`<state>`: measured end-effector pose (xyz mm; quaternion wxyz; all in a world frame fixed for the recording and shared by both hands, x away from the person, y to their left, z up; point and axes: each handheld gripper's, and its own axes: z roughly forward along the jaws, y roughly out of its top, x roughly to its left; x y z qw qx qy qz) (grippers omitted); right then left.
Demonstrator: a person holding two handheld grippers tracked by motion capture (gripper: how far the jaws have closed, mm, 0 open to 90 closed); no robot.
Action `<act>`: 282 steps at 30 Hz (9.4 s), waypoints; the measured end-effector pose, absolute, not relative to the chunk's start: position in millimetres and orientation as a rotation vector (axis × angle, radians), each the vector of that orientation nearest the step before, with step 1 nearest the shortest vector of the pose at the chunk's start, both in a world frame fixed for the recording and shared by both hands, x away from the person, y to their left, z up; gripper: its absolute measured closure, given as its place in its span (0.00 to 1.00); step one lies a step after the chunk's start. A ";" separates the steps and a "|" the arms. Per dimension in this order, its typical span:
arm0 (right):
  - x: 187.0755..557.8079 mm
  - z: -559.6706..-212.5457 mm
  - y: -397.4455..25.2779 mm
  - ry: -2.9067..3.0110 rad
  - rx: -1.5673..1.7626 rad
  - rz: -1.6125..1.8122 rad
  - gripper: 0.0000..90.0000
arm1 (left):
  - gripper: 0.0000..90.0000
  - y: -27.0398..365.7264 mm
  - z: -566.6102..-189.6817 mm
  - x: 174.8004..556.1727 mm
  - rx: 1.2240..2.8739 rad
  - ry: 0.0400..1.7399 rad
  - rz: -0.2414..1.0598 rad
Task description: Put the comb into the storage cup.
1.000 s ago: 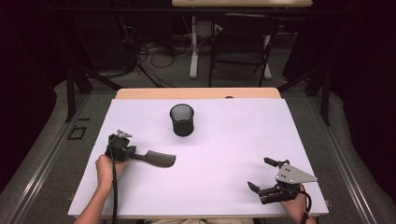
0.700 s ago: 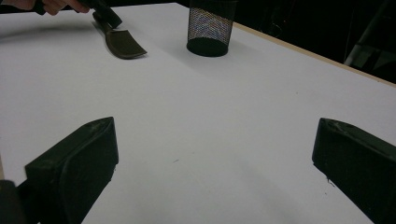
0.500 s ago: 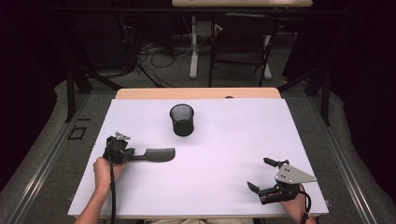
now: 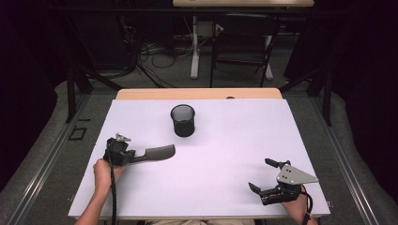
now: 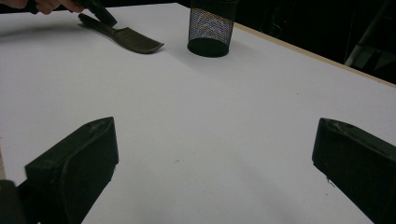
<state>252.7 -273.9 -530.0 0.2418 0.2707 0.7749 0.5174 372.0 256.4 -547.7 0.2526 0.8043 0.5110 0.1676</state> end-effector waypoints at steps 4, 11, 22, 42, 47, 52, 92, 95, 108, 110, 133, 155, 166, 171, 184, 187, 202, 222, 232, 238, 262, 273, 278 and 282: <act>252.9 -530.0 -273.7 2.120 0.737 1.413 0.00 | 1.00 258.7 -547.2 369.9 2.188 1.394 0.445; 252.7 -529.9 -273.9 2.119 0.740 1.416 0.00 | 1.00 259.2 -547.3 364.4 2.193 1.385 0.441; 252.7 -529.9 -273.6 2.123 0.732 1.417 0.00 | 1.00 257.5 -546.7 361.2 2.208 1.370 0.434; 252.8 -530.0 -273.6 2.125 0.734 1.418 0.00 | 0.50 270.4 -528.8 359.7 2.114 1.282 0.468; 252.9 -530.0 -274.3 2.127 0.737 1.415 0.00 | 0.35 270.3 -527.0 360.0 2.136 1.228 0.444; 253.5 -530.3 -274.4 2.126 0.738 1.417 0.00 | 0.22 269.8 -523.3 358.4 2.146 1.171 0.453; 255.2 -530.7 -274.0 2.130 0.748 1.419 0.00 | 0.00 245.5 -523.2 360.5 2.414 0.884 0.466; 255.5 -531.2 -273.6 2.138 0.744 1.414 0.00 | 0.00 242.8 -523.4 363.0 2.457 0.870 0.464; 254.3 -530.7 -273.6 2.138 0.738 1.419 0.00 | 0.00 235.2 -520.6 369.4 2.541 0.837 0.445; 254.4 -530.7 -273.5 2.139 0.732 1.420 0.00 | 0.03 233.9 -521.9 370.1 2.567 0.833 0.436; 253.2 -530.6 -272.5 2.147 0.729 1.423 0.00 | 0.67 232.8 -533.4 380.9 2.641 0.830 0.276; 253.2 -530.6 -272.9 2.148 0.730 1.423 0.00 | 0.80 231.8 -533.1 379.4 2.661 0.774 0.249; 252.9 -530.3 -273.7 2.143 0.729 1.421 0.00 | 0.80 237.5 -529.1 375.1 2.600 0.802 0.281; 253.0 -530.4 -273.9 2.145 0.737 1.419 0.00 | 0.80 239.4 -525.6 371.8 2.565 0.811 0.288; 253.3 -530.7 -274.3 2.141 0.738 1.419 0.00 | 0.80 242.9 -519.5 366.8 2.493 0.819 0.297; 253.2 -530.4 -274.5 2.143 0.739 1.419 0.00 | 0.80 244.0 -518.7 366.4 2.474 0.829 0.295; 253.4 -530.1 -274.9 2.132 0.736 1.419 0.00 | 0.80 249.4 -513.1 363.2 2.355 0.877 0.301; 254.1 -530.1 -275.3 2.133 0.743 1.415 0.00 | 0.80 253.2 -509.3 360.6 2.243 0.911 0.336; 254.4 -530.2 -275.5 2.130 0.748 1.414 0.00 | 0.80 254.4 -508.7 360.1 2.172 0.919 0.362; 254.8 -530.8 -274.8 2.131 0.752 1.413 0.00 | 0.80 253.8 -508.7 360.0 2.134 0.924 0.380; 255.6 -530.7 -275.0 2.125 0.763 1.408 0.00 | 0.80 245.2 -506.7 358.1 2.025 0.932 0.464; 256.1 -531.2 -275.0 2.130 0.765 1.406 0.00 | 0.80 243.6 -505.5 358.2 1.959 0.945 0.503; 256.3 -531.3 -275.1 2.129 0.766 1.406 0.00 | 0.80 242.5 -505.4 358.5 1.936 0.948 0.509; 256.1 -531.2 -274.9 2.130 0.765 1.408 0.00 | 0.80 240.9 -506.1 358.8 1.924 0.957 0.526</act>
